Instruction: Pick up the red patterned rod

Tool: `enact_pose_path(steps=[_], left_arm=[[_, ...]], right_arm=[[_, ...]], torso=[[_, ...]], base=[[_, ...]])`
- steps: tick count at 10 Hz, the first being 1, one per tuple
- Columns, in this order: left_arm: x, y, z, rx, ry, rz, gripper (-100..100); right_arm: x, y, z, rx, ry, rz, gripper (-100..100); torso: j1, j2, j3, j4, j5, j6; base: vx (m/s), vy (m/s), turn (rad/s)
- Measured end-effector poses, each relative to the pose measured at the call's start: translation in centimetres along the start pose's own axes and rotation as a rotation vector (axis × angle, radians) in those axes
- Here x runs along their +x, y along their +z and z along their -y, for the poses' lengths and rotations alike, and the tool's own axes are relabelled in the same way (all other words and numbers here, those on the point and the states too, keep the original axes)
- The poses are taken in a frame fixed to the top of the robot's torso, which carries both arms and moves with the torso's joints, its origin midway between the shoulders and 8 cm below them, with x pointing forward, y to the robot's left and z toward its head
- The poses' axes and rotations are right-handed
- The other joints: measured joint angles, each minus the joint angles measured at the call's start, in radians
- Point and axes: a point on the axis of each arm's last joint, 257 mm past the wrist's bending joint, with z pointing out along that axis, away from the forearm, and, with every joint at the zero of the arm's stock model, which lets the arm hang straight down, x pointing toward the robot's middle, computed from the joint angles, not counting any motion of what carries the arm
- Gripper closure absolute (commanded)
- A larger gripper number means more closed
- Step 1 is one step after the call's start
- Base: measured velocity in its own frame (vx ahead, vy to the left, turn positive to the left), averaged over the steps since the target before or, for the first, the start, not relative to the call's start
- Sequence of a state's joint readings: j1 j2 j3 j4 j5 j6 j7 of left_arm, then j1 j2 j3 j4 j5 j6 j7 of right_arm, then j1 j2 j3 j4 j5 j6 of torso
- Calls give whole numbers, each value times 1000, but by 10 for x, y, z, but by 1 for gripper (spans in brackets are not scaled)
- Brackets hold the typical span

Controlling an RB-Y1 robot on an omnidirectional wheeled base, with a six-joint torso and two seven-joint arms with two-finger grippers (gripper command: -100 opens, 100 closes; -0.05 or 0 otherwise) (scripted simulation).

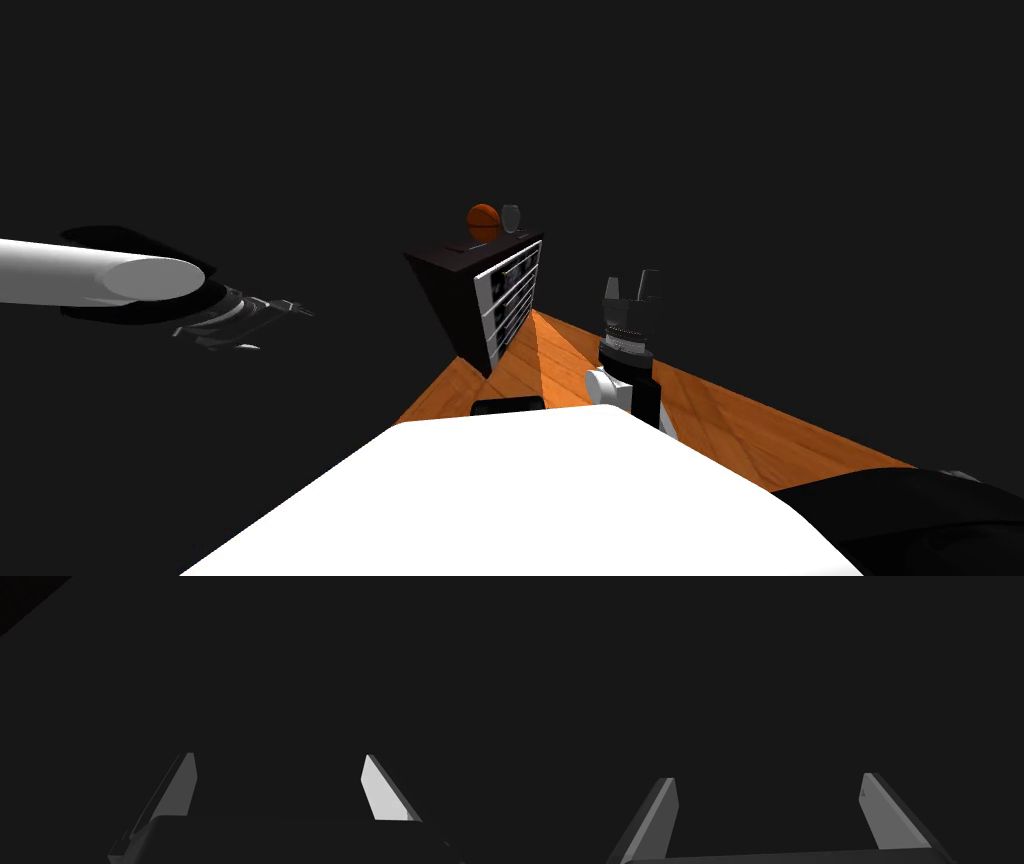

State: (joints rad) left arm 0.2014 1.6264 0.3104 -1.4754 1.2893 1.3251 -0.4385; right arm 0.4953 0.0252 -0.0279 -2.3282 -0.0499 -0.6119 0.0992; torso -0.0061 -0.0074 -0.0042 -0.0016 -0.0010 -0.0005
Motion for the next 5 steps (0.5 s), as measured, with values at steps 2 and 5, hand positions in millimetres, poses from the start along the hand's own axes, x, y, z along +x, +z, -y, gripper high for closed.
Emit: enact_pose_path(steps=[2,5], left_arm=[[-9,-19,-3,-30,-8,-10,-100],[-19,-44,-7,-66,-22,-25,-100]], right_arm=[[0,0,0,0,0,0,0],[0,0,0,0,0,0,0]], torso=[[2,-1,-1,0,1,0],[-1,-2,-1,-1,0,1]], base=[[119,-42,-195],[124,-50,-174]])
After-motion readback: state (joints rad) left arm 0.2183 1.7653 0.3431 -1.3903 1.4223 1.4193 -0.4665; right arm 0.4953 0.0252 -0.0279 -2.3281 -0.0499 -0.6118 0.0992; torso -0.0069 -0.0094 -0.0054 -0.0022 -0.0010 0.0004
